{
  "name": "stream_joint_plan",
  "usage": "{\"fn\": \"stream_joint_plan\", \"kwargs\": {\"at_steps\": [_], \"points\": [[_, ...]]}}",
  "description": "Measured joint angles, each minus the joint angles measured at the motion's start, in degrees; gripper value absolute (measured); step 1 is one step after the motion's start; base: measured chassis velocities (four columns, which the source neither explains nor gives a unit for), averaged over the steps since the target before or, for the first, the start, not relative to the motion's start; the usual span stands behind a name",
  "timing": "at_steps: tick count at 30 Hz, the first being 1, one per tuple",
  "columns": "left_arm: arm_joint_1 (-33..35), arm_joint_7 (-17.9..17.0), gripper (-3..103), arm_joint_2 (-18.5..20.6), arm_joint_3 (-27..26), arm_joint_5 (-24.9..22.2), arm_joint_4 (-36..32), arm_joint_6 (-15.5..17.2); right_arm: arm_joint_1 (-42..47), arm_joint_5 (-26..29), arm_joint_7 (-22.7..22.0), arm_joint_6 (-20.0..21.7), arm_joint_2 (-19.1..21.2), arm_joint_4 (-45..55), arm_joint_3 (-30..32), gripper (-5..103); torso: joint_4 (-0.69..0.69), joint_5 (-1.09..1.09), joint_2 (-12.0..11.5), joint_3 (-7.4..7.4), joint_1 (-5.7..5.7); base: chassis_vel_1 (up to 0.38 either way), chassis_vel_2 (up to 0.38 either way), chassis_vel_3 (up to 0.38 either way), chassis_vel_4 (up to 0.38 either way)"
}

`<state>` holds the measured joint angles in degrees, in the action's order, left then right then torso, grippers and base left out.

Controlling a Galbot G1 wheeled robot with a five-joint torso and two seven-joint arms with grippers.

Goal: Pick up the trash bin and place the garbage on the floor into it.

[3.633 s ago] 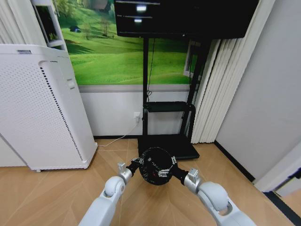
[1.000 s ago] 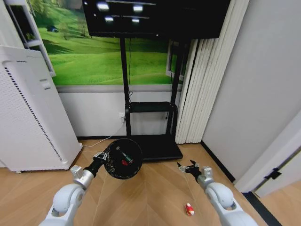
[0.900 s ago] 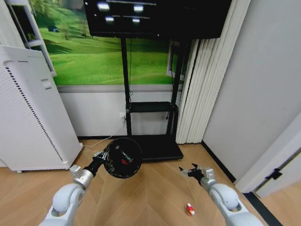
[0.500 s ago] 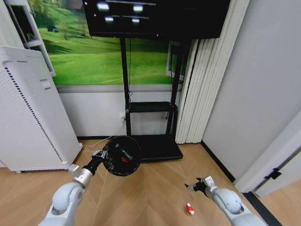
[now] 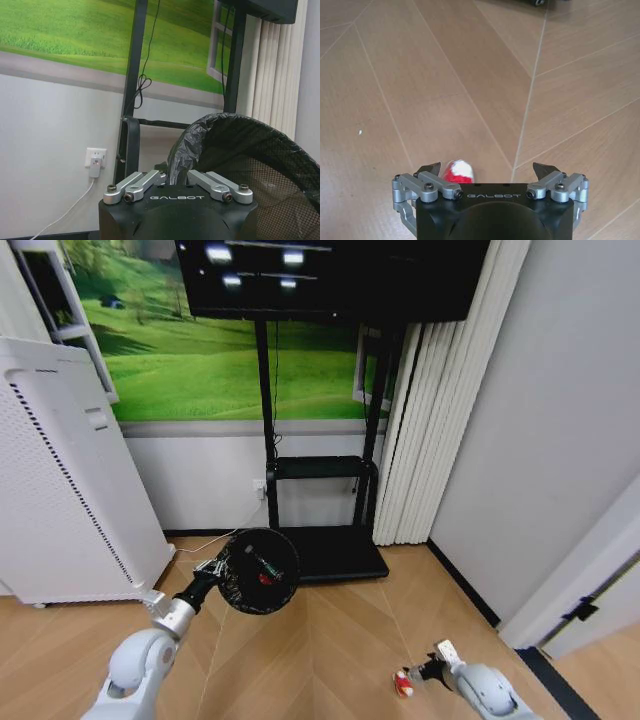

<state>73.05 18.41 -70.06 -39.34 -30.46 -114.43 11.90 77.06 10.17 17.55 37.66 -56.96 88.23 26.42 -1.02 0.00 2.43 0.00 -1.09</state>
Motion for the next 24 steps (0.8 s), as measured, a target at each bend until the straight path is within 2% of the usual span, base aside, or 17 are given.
{"fn": "stream_joint_plan", "kwargs": {"at_steps": [14,24], "points": [[0.8,0.3,6,-0.4,0.0,0.7,-0.1,-0.1,-1.1,3.7,-2.1,2.9,-2.6,-1.7,-0.9,100,0.01,-0.01,0.0,0.0,0.0,0.0,0.0,0.0,0.0],[0.2,0.3,6,-0.3,0.7,1.0,0.2,-0.1,-2.2,2.6,-2.4,1.8,-5.6,-5.1,-1.3,100,0.0,0.0,0.0,0.0,0.0,0.0,0.0,0.0,0.0]]}}
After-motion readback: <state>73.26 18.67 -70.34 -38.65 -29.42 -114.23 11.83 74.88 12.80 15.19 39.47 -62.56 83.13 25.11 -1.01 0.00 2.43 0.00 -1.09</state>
